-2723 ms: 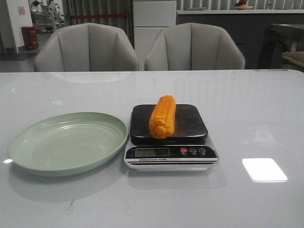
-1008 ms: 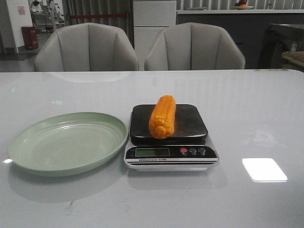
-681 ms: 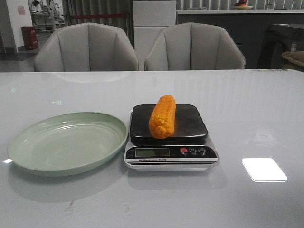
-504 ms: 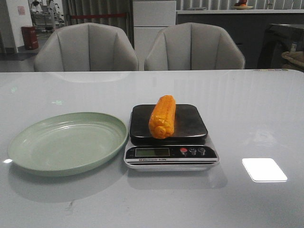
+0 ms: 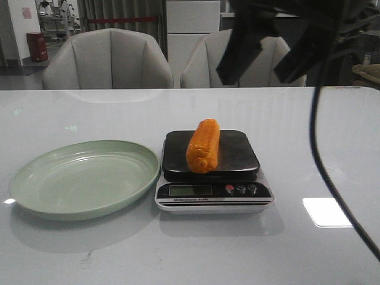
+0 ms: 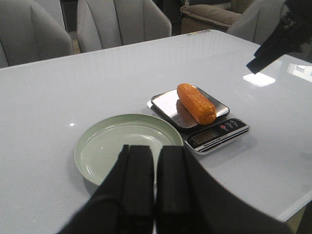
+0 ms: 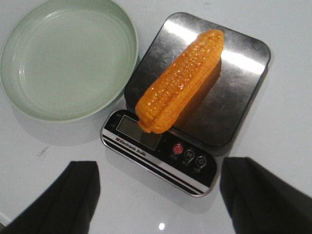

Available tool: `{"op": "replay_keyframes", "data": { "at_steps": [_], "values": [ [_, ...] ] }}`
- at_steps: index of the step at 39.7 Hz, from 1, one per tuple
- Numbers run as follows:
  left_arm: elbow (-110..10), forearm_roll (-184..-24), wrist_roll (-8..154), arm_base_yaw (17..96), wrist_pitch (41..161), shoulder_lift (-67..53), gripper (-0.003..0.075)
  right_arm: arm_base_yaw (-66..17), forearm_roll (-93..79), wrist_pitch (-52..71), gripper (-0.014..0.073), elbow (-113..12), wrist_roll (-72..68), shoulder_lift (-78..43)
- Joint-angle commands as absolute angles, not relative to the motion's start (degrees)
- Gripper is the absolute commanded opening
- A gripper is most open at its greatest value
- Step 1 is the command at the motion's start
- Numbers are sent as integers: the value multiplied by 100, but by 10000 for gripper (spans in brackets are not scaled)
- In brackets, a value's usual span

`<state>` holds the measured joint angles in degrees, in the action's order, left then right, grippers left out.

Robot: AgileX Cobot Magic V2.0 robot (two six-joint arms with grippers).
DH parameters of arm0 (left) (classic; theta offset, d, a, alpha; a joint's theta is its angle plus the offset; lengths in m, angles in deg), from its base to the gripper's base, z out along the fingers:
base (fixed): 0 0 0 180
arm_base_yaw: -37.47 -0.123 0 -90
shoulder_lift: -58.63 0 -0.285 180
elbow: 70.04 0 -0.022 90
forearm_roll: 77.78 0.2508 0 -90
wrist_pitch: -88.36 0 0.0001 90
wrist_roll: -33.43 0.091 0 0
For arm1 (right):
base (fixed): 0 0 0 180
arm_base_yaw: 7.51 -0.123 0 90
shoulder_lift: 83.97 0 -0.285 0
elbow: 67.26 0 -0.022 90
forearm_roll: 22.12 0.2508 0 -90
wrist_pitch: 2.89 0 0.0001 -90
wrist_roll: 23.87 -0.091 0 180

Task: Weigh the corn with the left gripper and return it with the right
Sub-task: 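Lower the right gripper over the corn on the scale and close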

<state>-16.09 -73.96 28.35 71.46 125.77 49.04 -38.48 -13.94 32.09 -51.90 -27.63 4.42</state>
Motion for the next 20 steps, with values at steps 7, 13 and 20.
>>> {"op": "replay_keyframes", "data": {
  "at_steps": [7, 13, 20],
  "values": [
    [-1741, -7377, 2827, 7152, 12112, 4832, 121, -3895, -1696, 4331, 608, -7100, -3670, 1661],
    [-1741, -7377, 2827, 7152, 12112, 4832, 121, -4129, -2686, 4513, 608, -7634, -5045, 2260],
    [-1741, -7377, 2827, 7411, 12112, 4832, 121, -4269, -2859, 4640, 608, -8081, -5906, 2787]
  ]
}}
